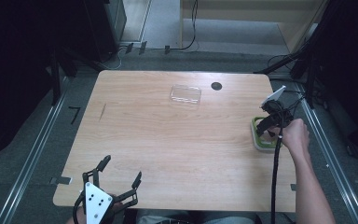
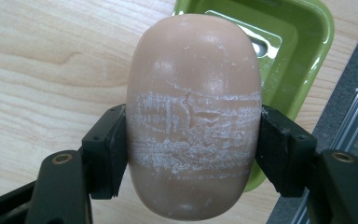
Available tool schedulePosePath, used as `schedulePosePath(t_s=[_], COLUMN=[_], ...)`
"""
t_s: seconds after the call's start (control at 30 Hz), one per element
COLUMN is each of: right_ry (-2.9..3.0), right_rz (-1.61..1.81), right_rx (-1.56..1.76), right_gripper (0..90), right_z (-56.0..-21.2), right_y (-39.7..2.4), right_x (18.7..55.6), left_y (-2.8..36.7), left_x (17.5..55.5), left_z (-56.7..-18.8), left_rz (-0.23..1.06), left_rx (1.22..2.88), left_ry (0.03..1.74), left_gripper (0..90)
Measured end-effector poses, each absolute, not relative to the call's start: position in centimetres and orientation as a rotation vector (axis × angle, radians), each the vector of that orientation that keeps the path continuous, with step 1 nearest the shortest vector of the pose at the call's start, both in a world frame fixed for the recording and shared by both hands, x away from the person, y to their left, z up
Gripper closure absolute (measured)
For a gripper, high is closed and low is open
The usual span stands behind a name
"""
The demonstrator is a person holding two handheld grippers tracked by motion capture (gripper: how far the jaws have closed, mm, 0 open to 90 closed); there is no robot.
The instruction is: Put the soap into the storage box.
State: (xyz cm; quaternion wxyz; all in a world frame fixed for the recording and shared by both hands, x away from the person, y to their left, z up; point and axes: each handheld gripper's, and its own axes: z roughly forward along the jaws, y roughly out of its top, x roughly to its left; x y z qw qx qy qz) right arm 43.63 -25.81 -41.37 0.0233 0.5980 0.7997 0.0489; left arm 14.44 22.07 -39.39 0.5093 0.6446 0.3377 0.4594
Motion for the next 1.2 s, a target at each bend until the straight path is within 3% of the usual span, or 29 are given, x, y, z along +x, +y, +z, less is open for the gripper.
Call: schedulePosePath(t_s=[1.2], right_ry=[2.358], right_rz=[0.189], right_rx=[2.063], right_gripper=[33.2], right_z=[-43.6], right_y=[-27.5], right_x=[45.7], left_y=[22.0], left_x=[14.5], left_z=[-39.4], left_rz=[1.105], left_rx=[1.556], left_ry=[0.816], left_gripper=[9.9])
